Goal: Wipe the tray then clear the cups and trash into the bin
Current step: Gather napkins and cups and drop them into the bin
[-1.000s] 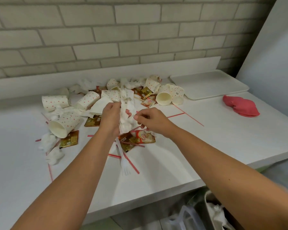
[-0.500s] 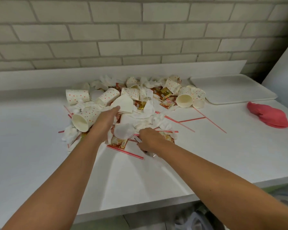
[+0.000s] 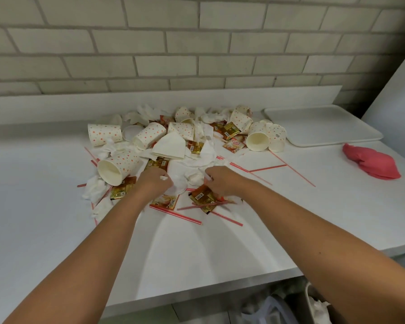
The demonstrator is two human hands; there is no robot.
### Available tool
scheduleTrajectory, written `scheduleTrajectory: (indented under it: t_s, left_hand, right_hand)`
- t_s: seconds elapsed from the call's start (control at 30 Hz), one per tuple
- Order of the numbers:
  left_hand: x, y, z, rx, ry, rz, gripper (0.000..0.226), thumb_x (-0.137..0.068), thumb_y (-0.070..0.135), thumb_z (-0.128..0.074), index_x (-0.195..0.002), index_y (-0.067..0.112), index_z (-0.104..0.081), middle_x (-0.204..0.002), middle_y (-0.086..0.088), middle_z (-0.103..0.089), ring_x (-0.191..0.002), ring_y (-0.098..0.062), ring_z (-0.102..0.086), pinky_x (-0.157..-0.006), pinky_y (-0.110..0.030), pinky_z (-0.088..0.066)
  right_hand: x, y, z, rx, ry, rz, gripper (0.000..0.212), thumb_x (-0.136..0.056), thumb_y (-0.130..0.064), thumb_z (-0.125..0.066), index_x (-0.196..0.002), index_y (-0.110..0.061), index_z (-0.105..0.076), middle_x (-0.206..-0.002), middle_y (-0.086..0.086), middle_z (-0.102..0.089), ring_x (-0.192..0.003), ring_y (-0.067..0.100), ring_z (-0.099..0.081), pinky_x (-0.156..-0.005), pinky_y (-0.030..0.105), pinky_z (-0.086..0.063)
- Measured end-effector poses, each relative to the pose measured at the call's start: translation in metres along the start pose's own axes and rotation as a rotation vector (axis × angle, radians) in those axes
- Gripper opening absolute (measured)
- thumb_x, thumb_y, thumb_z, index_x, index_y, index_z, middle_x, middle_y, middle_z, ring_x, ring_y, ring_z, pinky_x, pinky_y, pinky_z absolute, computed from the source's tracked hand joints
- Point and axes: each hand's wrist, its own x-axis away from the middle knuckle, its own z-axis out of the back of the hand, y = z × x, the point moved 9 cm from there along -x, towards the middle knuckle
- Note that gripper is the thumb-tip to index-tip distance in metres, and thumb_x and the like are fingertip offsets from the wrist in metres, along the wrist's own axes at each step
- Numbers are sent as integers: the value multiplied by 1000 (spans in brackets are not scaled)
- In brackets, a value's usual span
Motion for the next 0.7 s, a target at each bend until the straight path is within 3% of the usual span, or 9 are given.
scheduleTrajectory:
  t_s: [0.07,0.1,0.17,0.27,0.37,0.57,0.7]
  left_hand:
    - [3,12,-11,-32,-70,-88,12,-91,19,-57,-96,14,-66,-131,-7,-53,-108,-24,-55,-73,-25,-45]
    - [4,18,-17,-54,-106,-131,9,-90,20,-58,-90,18,-66,-131,-5,-54,-110,-23,-55,-77,-26,-47]
    - [9,29,-34,-116,-177,-212,10,-88,21,-60,-83,25,-67,-128,-2,-57,-114,-22,-53,-91,-30,-44]
    - [15,42,-61,-212,-230,-267,12,-84,28,-66,-94,24,-69,-112,3,-57,-102,-16,-52,-81,-25,-40]
    - [20,50,-86,-337,-249,-307,29,-82,32,-68,-106,18,-64,-99,1,-58,-90,-17,-54,-68,-23,-42]
    - [25,58,-98,-484,-244,-416,18,-92,22,-52,-102,10,-62,-103,-7,-63,-83,-17,-54,-66,-25,-42]
    - [29,59,-95,-494,-283,-482,26,-95,24,-47,-114,11,-59,-111,-4,-60,-97,-19,-58,-73,-27,-47]
  right_hand:
    - [2,9,11,7,3,-6,18,-98,-11,-39,-83,-16,-48,-78,-6,-43,-71,11,-44,-55,18,-30]
    - [3,14,14,34,-3,-10,13,-98,-12,-41,-94,-14,-53,-86,-3,-51,-79,15,-48,-61,19,-34]
    - [4,24,13,109,-17,-40,20,-96,-14,-46,-113,-9,-56,-110,6,-58,-93,21,-51,-74,24,-39]
    - [6,37,4,169,-46,-84,40,-89,-17,-59,-127,-10,-50,-126,10,-50,-108,22,-50,-79,24,-39]
    - [5,47,-4,189,-51,-100,53,-84,-21,-67,-131,-9,-45,-130,11,-46,-111,21,-49,-78,22,-37]
    - [6,58,-4,125,-35,-152,68,-78,-27,-75,-134,-10,-40,-135,10,-40,-119,24,-48,-85,25,-43]
    - [9,59,-1,74,-52,-152,66,-74,-21,-78,-128,-12,-41,-129,8,-51,-108,21,-52,-75,24,-46]
